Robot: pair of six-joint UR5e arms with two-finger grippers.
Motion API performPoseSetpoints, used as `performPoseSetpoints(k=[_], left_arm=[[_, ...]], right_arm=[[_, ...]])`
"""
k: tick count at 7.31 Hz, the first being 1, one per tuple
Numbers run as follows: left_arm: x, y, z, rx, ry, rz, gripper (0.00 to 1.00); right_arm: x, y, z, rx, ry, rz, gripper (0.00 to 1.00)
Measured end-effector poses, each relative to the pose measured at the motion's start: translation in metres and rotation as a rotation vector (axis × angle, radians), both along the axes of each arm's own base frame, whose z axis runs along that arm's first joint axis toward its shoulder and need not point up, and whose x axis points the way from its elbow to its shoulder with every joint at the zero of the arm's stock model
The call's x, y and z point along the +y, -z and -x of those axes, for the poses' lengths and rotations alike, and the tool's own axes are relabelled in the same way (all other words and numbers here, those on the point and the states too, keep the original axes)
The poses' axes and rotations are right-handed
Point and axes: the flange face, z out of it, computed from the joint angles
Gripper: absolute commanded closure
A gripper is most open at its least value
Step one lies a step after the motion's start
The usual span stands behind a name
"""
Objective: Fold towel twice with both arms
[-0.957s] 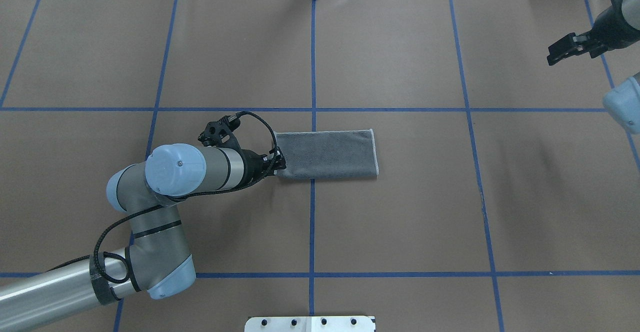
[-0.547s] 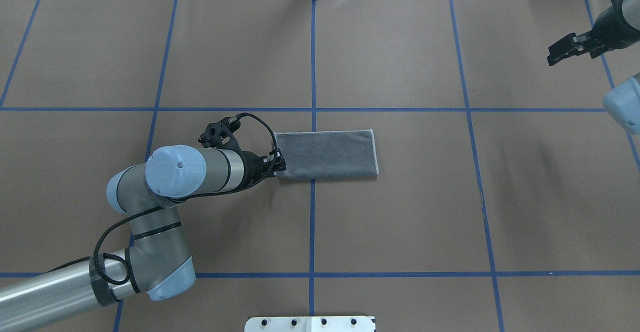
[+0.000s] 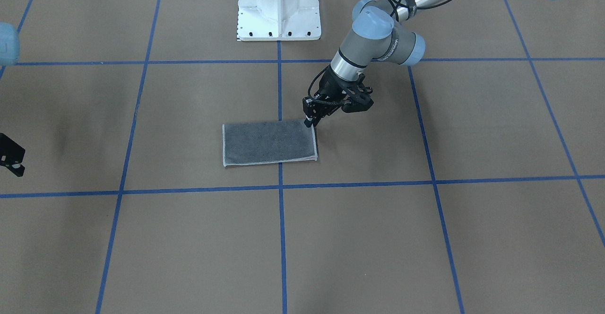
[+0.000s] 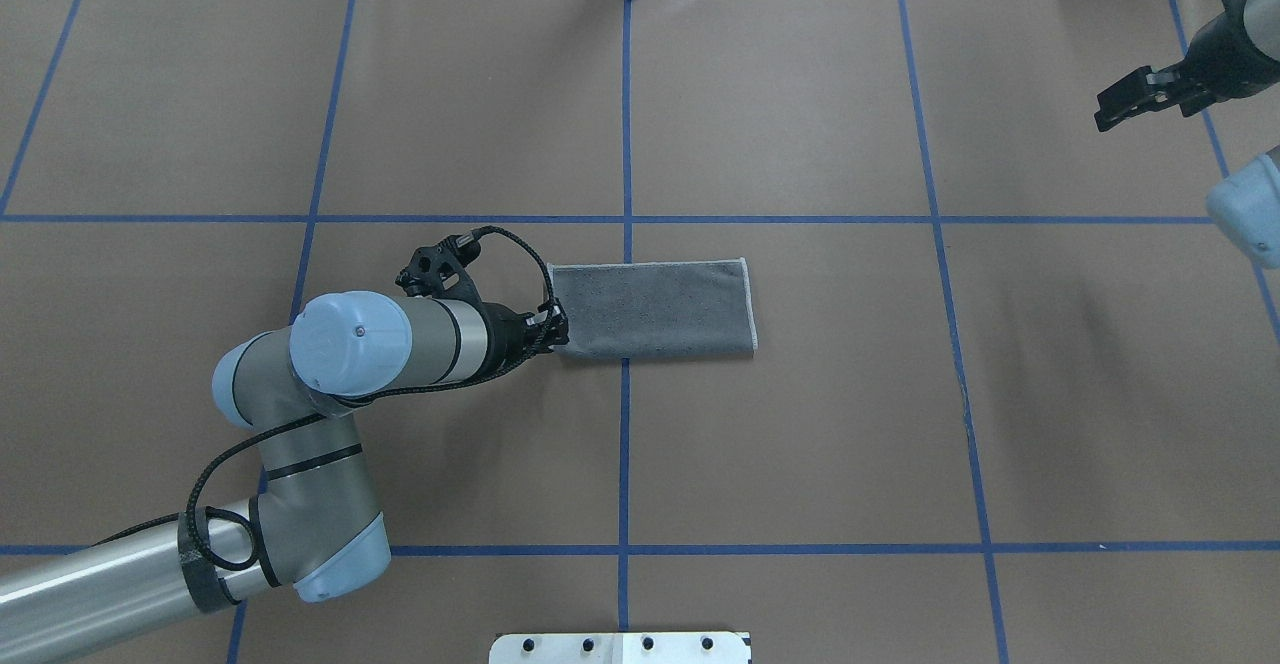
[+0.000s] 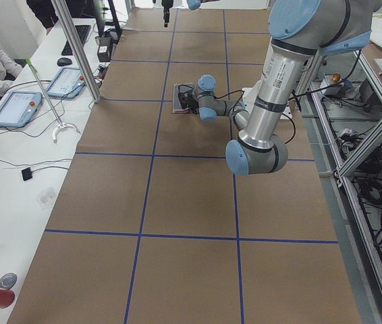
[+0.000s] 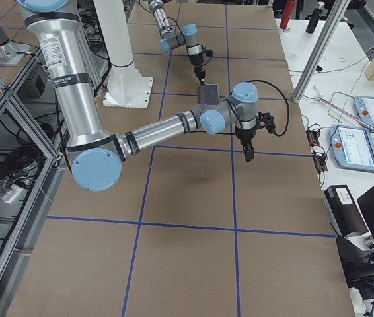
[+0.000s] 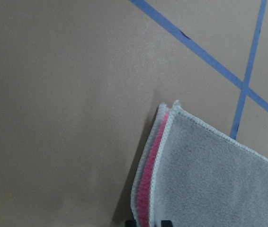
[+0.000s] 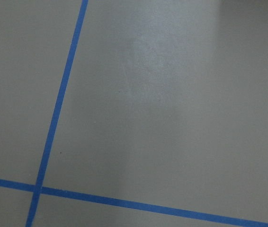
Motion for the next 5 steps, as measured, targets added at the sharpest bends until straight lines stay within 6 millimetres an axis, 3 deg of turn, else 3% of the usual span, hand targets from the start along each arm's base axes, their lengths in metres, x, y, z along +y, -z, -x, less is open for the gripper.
performPoseSetpoints(k=[1,3,5], left_arm=[[0.0,0.0,0.0,-0.001,0.0,0.0,1.0],[0.001,-0.006,0.008,-0.003,0.004,0.001,1.0],[-0.002,-0.011,0.04,0.003,0.029,-0.004,1.0]], right_arm=[[0.0,-0.001,0.0,0.001,0.0,0.001,0.0],[0.0,-0.003,0.0,0.003,0.001,0.004,0.0],[0.001,-0.01,-0.009,0.005,0.005,0.004,0.0]])
